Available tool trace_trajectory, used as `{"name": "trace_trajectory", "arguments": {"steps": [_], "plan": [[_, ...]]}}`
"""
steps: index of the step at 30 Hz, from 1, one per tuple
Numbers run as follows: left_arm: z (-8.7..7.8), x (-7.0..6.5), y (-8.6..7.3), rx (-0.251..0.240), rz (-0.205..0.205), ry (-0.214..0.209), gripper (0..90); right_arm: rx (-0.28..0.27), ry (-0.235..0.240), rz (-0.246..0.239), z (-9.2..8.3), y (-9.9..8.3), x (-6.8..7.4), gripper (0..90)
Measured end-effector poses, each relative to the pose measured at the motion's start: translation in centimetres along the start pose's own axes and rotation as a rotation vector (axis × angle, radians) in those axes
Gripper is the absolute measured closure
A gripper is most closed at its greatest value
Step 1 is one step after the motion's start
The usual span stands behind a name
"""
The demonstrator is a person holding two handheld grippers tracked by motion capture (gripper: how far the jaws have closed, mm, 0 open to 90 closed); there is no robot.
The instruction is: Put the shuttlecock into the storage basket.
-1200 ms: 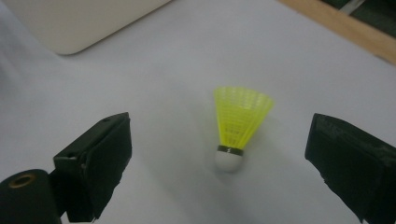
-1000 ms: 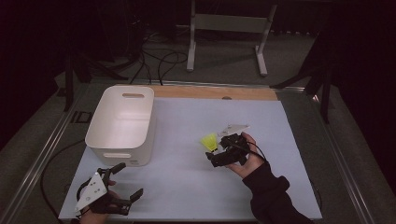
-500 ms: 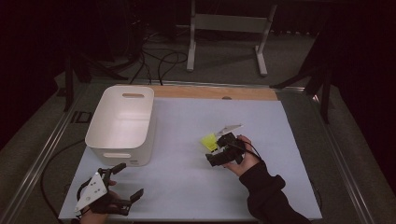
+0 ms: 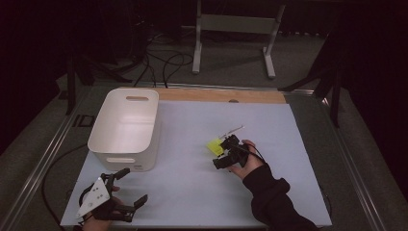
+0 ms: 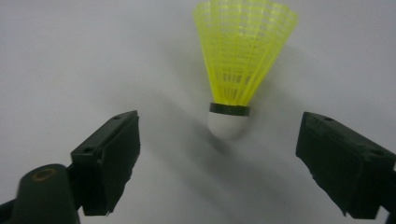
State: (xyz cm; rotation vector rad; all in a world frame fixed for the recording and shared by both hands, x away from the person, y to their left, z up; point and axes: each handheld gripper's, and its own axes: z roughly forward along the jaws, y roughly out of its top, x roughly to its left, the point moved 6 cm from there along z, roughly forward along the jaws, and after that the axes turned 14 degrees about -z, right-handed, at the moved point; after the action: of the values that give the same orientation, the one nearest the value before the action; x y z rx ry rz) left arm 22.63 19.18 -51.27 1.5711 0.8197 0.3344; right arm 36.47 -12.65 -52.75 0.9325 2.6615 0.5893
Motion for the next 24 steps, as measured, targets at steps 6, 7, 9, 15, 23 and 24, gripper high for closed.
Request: {"name": "trace_trajectory", "arguments": {"steps": [6,7,9,15,23,24], "plan": [[0.0,0.0,0.0,0.000,-0.001,-0.003,0.0,0.048,0.017,0.018,0.6,0.0,-0.1,19.4],[0.0,0.0,0.0,0.000,-0.001,-0.003,0.0,0.060,0.024,0.022,0.7,0.0,-0.1,20.8],[0.0,0.0,0.0,-0.002,-0.001,-0.003,0.0,0.067,0.024,0.030,0.9,0.0,-0.1,22.2],[0.1,-0.1,0.0,0.002,0.002,-0.004,0.0,0.129,0.039,0.050,1.6,-0.2,-0.3,25.1],[0.1,-0.1,-0.1,0.003,0.003,-0.005,0.0,0.156,0.046,0.056,2.2,-0.2,-0.5,28.9],[0.1,-0.1,-0.1,0.002,0.005,-0.005,0.0,0.160,0.048,0.061,2.4,-0.2,-0.5,29.4]]}}
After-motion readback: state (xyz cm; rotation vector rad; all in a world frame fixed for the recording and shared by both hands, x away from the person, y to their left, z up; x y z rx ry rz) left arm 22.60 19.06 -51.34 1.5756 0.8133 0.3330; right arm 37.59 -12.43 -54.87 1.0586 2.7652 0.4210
